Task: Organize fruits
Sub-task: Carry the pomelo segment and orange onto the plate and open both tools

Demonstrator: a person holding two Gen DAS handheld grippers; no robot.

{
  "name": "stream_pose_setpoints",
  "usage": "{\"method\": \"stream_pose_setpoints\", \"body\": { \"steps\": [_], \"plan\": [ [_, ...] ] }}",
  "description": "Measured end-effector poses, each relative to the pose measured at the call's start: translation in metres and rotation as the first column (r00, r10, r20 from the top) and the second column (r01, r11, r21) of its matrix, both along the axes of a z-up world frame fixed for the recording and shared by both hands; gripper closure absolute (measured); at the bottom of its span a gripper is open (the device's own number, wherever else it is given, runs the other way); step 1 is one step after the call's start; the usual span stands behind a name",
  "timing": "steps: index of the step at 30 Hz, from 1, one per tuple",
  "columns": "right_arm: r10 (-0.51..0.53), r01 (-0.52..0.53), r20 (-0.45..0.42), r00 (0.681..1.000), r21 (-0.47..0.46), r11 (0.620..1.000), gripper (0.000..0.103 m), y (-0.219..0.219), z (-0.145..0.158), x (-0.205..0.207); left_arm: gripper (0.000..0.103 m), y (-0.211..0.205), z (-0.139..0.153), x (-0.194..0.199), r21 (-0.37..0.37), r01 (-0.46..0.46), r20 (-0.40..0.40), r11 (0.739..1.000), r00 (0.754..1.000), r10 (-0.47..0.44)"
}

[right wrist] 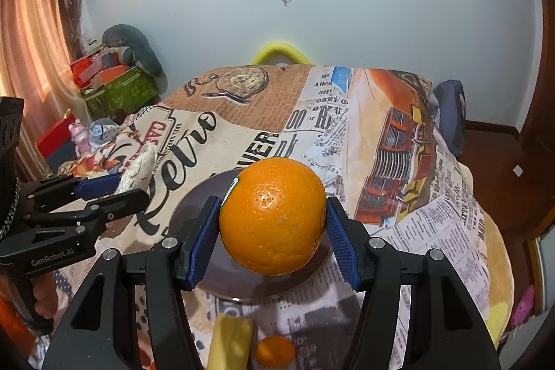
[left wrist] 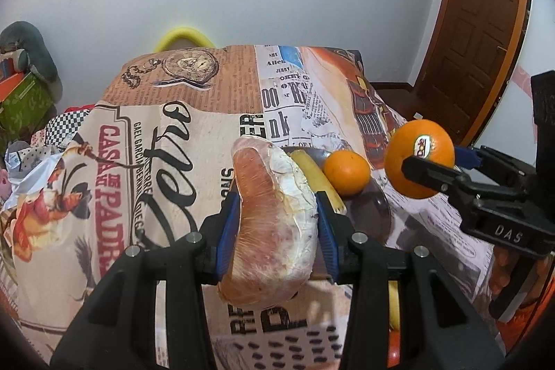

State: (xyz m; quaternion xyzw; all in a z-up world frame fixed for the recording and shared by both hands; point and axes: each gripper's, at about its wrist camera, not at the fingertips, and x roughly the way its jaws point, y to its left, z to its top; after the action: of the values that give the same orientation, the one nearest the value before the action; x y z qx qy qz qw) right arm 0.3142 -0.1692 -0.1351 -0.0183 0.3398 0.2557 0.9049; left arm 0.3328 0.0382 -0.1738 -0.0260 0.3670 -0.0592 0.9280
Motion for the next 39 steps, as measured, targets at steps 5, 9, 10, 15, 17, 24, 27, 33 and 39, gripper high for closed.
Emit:
{"method": "stream_pose_setpoints", "body": {
  "steps": [5,9,10,15,17,24,27,33,39],
  "plan": [
    [0.007,-0.007,-0.031,1.000,-0.015,1.000,0.047,0.003,-0.014,0.008,0.060,-0.002,-0.006,0.016,0.000,0.006,-0.017,1.000,1.000,-0.006],
    [0.006,-0.006,-0.078,0.997,-0.009,1.000,0.047,0.001,-0.029,0.013,0.060,-0.004,-0.017,0.028,0.006,0.017,-0.043,1.000,0.999,-0.017],
    [0.007,-0.008,-0.091,0.996,-0.008,1.000,0.047,0.001,-0.032,0.014,0.060,-0.004,-0.020,0.031,0.006,0.018,-0.053,1.000,0.998,-0.018],
    [0.013,-0.015,-0.113,0.994,-0.023,1.000,0.046,0.001,-0.043,0.015,0.060,-0.005,-0.039,0.046,-0.003,0.019,-0.110,1.000,0.994,-0.019],
    [0.019,-0.021,-0.123,0.992,-0.019,1.000,0.046,0.001,-0.046,0.017,0.060,-0.008,-0.045,0.051,0.001,0.023,-0.125,1.000,0.992,-0.023],
    [0.050,-0.054,-0.155,0.987,-0.020,0.998,0.048,0.008,-0.059,0.022,0.060,-0.021,-0.059,0.066,0.037,0.057,-0.163,0.998,0.985,-0.050],
    [0.051,-0.054,-0.153,0.987,-0.016,0.998,0.049,0.008,-0.061,0.023,0.060,-0.023,-0.062,0.070,0.046,0.060,-0.169,0.997,0.984,-0.051],
    [0.053,-0.058,-0.154,0.987,-0.026,0.998,0.048,0.009,-0.062,0.024,0.060,-0.024,-0.061,0.070,0.065,0.042,-0.143,0.997,0.989,-0.032],
    [0.042,-0.048,-0.135,0.990,-0.037,0.998,0.047,0.007,-0.054,0.020,0.059,-0.022,-0.050,0.064,0.066,0.040,-0.126,0.997,0.992,-0.031]
  ]
}}
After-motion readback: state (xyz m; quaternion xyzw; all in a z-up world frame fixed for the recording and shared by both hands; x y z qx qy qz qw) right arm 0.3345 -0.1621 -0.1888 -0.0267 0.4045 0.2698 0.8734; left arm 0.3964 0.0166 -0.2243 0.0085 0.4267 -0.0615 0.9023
